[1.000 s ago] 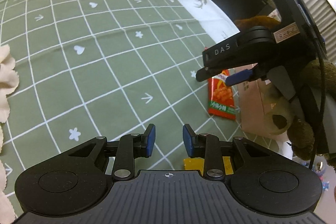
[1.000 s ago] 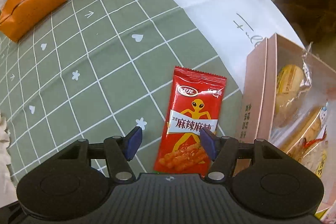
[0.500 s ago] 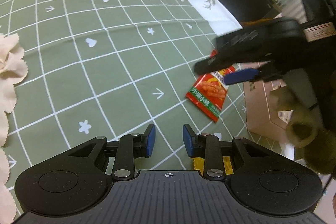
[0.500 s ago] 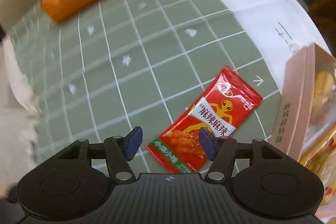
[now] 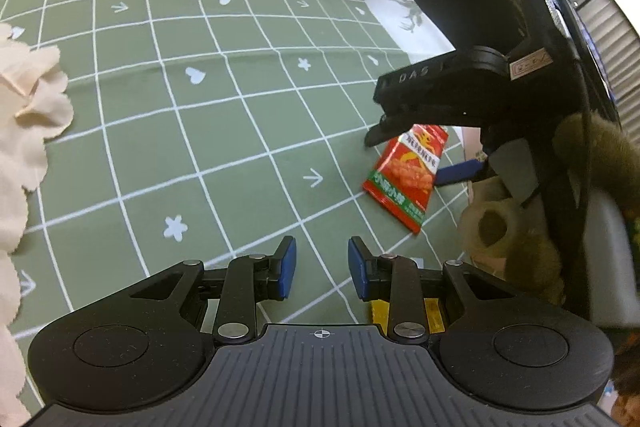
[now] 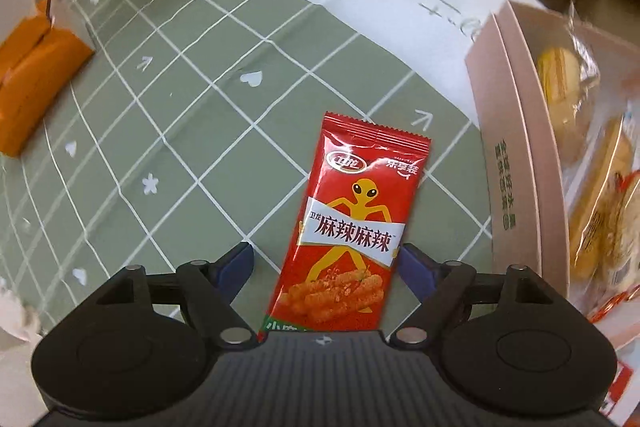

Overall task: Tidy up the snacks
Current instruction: 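Grasp the red spicy-stick packet with the right gripper, then lift the red spicy-stick packet with the right gripper toward the pink box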

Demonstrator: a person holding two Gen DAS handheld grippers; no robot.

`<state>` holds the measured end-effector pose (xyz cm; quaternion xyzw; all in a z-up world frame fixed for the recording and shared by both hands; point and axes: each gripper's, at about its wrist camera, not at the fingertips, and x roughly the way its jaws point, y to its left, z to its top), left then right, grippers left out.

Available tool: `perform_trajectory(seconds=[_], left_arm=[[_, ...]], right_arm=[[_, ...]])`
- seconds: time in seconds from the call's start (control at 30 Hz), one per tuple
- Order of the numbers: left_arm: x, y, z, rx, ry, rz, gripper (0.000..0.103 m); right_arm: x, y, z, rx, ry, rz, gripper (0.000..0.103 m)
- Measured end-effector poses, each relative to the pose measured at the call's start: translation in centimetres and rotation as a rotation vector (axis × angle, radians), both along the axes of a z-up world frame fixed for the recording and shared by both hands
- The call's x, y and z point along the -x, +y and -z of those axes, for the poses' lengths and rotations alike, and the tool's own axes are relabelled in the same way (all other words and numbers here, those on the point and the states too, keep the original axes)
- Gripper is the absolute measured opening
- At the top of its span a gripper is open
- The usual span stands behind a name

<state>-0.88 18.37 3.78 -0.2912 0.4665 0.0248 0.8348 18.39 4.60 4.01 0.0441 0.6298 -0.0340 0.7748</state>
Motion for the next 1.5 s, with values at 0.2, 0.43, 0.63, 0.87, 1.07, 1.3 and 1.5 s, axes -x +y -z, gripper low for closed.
perform_trajectory(seconds=[0.2,0.43,0.63,0.87,1.07,1.3,1.5], left_arm=[[1.2,-0.4,-1.0,-0.006,-0.011,-0.016,0.033],[1.7,-1.2,-2.5,-0.02,-0.019,-0.006,0.033],[1.2,-3.5,-2.9,-0.011,-0.018,0.042,0.033],[0.8,-6.6,-2.4,-0.003,0.009,0.116,0.033],[0.9,-8.6,-2.2,-0.008,0.024,0.153,0.033],[0.6,-10.2,-2.4,-0.005,0.022,0.182,0.033],[0.7,-11.8,-3.0,0.003,0.012,0.223,0.033]], right_arm=[[2.0,1.5,-0.5,0.018,-0.092,-0.209,0.053],[3.8,-0.9,-3.6,-0.129,-0.106,-0.256,0.044],[8.0,-5.5,-7.4,-0.215,-0.14,-0.267,0.044],[13.2,-12.0,-7.7,-0.25,-0.149,-0.205,0.043],[18.2,-15.2,-6.8,-0.286,-0.148,-0.194,0.043],[21.1,-16.1,-4.1,-0.215,-0.122,-0.206,0.042],[21.7,-17.1,-2.9,-0.269,-0.102,-0.177,0.054]])
